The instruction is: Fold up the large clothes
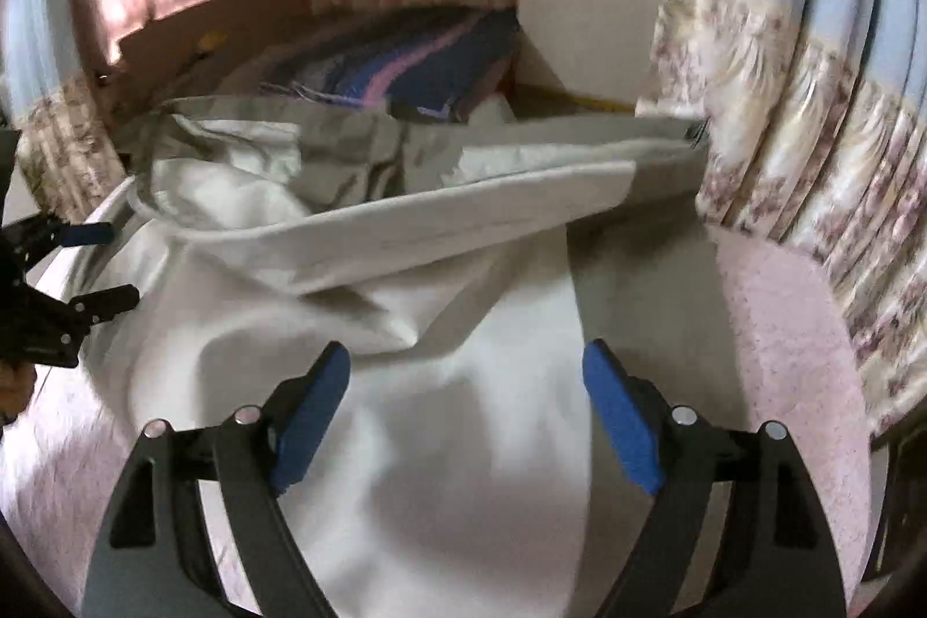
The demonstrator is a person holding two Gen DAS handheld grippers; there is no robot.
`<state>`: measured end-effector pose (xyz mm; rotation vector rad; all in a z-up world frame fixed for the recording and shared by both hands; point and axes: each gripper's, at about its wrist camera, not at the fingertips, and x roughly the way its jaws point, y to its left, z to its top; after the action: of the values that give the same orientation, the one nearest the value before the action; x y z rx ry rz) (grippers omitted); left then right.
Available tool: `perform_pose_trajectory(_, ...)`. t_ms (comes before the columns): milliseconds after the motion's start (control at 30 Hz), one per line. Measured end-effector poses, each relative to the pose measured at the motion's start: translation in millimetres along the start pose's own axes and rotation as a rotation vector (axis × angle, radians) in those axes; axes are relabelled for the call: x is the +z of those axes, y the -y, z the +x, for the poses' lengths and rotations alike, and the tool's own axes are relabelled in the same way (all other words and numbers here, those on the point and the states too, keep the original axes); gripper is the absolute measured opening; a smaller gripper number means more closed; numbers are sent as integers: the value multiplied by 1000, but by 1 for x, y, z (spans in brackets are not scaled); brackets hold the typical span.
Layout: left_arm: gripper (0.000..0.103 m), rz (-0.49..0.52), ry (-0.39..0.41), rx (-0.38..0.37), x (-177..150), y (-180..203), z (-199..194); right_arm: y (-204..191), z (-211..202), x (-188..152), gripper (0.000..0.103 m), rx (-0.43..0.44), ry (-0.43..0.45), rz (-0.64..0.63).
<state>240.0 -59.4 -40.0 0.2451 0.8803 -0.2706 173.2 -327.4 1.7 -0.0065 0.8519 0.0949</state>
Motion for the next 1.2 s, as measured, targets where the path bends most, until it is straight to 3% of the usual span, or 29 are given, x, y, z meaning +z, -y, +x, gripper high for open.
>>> perform_pose_trajectory(233,89,-142,-83,80,67,-33,70,10,80,48,92,-9,-138,67)
perform_pose_trajectory(300,90,-232,-120,48,85,-53,89,16,93,63,92,-21,-118,68)
perform_pose_trajectory(367,91,-254,-86,79,101,-64,98,24,106,77,92,-82,-66,33)
perform_pose_trajectory(467,90,-239,-51,223,116,-79,117,53,133,86,93,-160,-79,96)
perform_pose_trajectory(533,90,-213,-50,366,116,-91,132,70,147,87,93,-221,-81,123)
perform_pose_trajectory(633,92,-239,-64,425,111,-111,154,102,158,81,93,-267,-68,207)
perform_pose_trajectory(733,92,-297,-72,398,102,-125,164,123,155,74,93,-323,-34,256)
perform_pose_trajectory(867,93,-293,-44,397,100,-126,158,149,155,63,94,-320,-45,317)
perform_pose_trajectory(967,91,-287,-30,328,99,-128,151,152,140,59,95,-310,-10,328)
perform_pose_trajectory(1133,90,-284,81,237,97,-121,79,103,81,61,95,-269,82,162)
perform_pose_trajectory(1200,93,-311,147,177,89,-106,34,72,45,55,99,-208,132,142)
